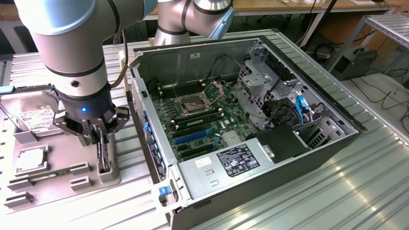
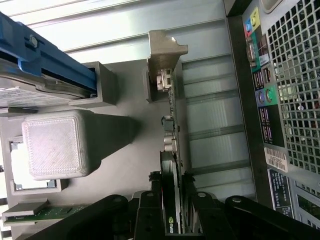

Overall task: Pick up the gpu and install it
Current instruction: 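Pick up the gpu and move the gpu toward the slot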

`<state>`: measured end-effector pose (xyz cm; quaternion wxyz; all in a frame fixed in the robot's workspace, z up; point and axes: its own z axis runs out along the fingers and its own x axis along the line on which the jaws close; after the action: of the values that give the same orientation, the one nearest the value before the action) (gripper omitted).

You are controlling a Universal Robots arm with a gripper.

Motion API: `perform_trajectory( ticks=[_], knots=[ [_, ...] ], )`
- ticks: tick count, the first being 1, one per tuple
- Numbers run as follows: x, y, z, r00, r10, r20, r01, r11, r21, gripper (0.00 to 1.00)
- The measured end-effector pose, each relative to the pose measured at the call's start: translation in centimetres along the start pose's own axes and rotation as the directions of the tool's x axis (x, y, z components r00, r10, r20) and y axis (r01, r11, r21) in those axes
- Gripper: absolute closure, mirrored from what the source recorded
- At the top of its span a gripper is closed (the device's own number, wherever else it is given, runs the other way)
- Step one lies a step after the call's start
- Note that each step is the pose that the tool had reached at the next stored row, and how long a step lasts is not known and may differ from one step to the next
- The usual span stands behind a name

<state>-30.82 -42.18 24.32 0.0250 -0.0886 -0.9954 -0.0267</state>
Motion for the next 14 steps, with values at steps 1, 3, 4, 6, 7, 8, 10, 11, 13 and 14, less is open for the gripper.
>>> perform_trajectory(
  ticks=[1,3,4,6,7,8,10,11,13,14],
  knots=[
    [0.0,0.0,0.01,1.0,0.0,0.0,0.0,1.0,-0.0001,0.73],
    [0.0,0.0,0.01,1.0,-0.007,-0.0004,0.007,1.0,0.0004,0.73],
    [0.0,0.0,0.02,0.9997,-0.024,-0.0011,0.024,0.9997,0.0012,0.73],
    [0.0,0.0,0.03,0.9985,-0.054,-0.0025,0.054,0.9985,0.0026,0.73],
    [0.0,0.0,0.03,0.9978,-0.067,-0.0032,0.067,0.9978,0.0033,0.73],
    [0.0,0.0,0.03,0.9973,-0.074,-0.0035,0.074,0.9973,0.0036,0.73],
    [0.0,0.0,0.02,0.9969,-0.078,-0.0039,0.078,0.9969,0.004,0.74],
    [0.0,0.0,0.02,0.9967,-0.081,-0.0041,0.081,0.9967,0.0042,0.74],
    [0.0,0.0,0.02,0.9959,-0.091,-0.0045,0.091,0.9959,0.0046,0.74],
    [-0.01,0.0,0.02,0.9951,-0.099,-0.005,0.099,0.9951,0.005,0.74]
  ],
)
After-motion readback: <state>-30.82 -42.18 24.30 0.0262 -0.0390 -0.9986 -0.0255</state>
